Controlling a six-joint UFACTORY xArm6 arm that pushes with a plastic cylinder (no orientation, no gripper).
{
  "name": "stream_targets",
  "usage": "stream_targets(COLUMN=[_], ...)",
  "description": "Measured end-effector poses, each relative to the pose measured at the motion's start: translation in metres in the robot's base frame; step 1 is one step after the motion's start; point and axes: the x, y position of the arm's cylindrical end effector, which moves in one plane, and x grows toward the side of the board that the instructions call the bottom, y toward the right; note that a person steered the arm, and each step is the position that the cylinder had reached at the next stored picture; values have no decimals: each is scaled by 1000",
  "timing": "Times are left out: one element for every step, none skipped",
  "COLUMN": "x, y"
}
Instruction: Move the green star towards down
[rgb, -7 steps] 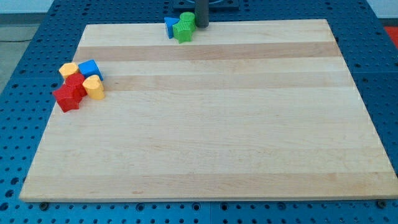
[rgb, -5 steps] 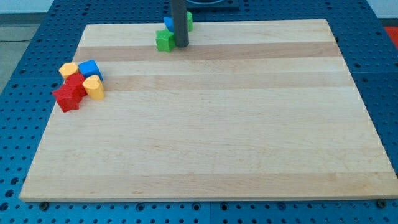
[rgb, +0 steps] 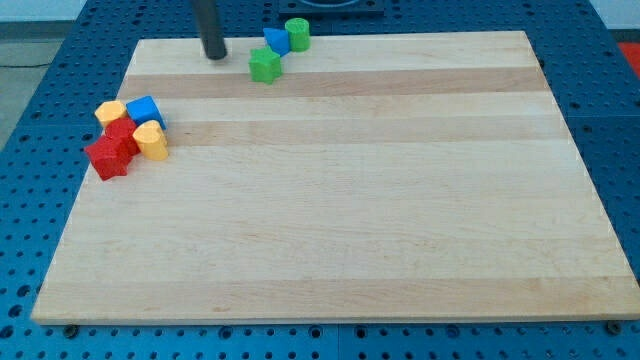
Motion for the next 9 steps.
stream_targets(x=[-1, 20, 52, 84, 118, 145, 175, 210, 227], y=[54, 63, 63, 53, 37, 51, 72, 72, 99])
